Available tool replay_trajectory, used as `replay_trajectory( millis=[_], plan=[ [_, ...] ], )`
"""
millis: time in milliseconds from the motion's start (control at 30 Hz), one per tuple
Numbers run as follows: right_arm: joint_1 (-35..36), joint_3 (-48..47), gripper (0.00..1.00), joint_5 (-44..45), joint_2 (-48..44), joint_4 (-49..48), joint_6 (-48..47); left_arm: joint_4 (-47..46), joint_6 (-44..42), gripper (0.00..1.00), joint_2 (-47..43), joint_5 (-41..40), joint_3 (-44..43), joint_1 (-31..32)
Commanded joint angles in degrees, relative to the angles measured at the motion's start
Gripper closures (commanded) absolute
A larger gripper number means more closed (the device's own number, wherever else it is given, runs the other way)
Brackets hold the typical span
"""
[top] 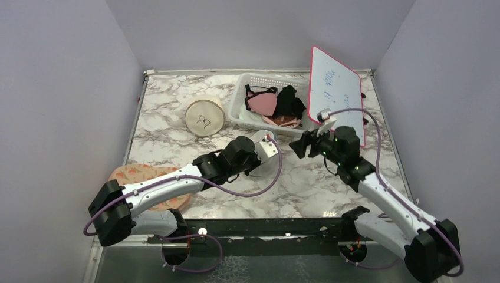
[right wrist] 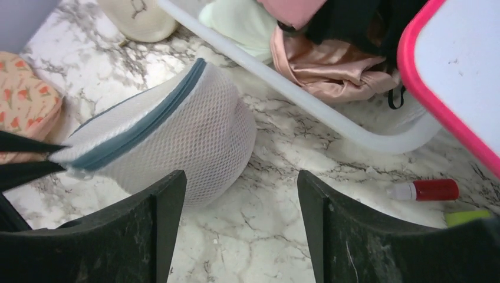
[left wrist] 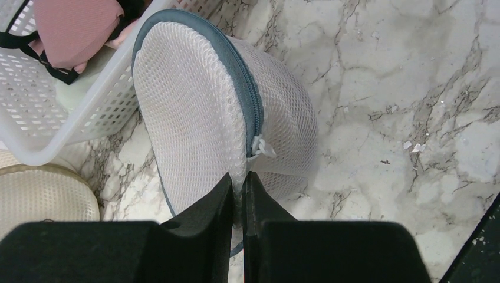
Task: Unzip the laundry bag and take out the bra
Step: Unzip the laundry bag at the center of the board.
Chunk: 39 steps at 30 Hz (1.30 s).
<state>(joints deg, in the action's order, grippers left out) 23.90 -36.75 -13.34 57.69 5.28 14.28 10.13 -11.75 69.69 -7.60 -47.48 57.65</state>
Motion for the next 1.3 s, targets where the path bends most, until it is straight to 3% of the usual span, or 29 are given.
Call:
replay_trajectory(
  millis=[0, 133, 233, 333, 667, 833, 1100, 1267],
  plan=[
    [3.1, 14.7, 0.35, -4.3, -9.2, -26.7, -4.3, 1.4, 3.2, 1.00, 0.9, 6.0, -2.5, -1.1],
    [14.3, 25.3, 0.40, -6.8, -13.0, -40.5, -16.6, 2.0, 3.5, 1.00, 1.7, 6.9, -3.1, -1.6],
    [22.6, 28.6, 0.40, -0.5, -11.8, -46.4, -21.7, 2.2, 3.6, 1.00, 1.8, 7.1, -3.3, -2.0],
    [26.4, 30.4, 0.40, 3.5, -8.3, -52.3, -24.4, 2.2, 3.7, 1.00, 1.8, 7.2, -3.2, -2.2],
    [35.7, 29.5, 0.58, 20.4, 12.0, -77.6, -30.5, 2.4, 4.0, 1.00, 2.4, 8.2, -3.3, -2.3],
    [40.2, 29.4, 0.57, 31.3, 20.5, -89.2, -31.0, 2.6, 4.1, 1.00, 3.0, 8.8, -3.6, -2.5],
    [42.5, 27.5, 0.58, 39.0, 28.0, -95.7, -30.1, 2.7, 4.1, 1.00, 3.6, 10.4, -3.7, -2.6],
    [42.5, 27.2, 0.62, 38.7, 29.9, -98.1, -30.1, 2.9, 4.1, 1.00, 4.0, 11.1, -3.9, -2.5]
  ],
)
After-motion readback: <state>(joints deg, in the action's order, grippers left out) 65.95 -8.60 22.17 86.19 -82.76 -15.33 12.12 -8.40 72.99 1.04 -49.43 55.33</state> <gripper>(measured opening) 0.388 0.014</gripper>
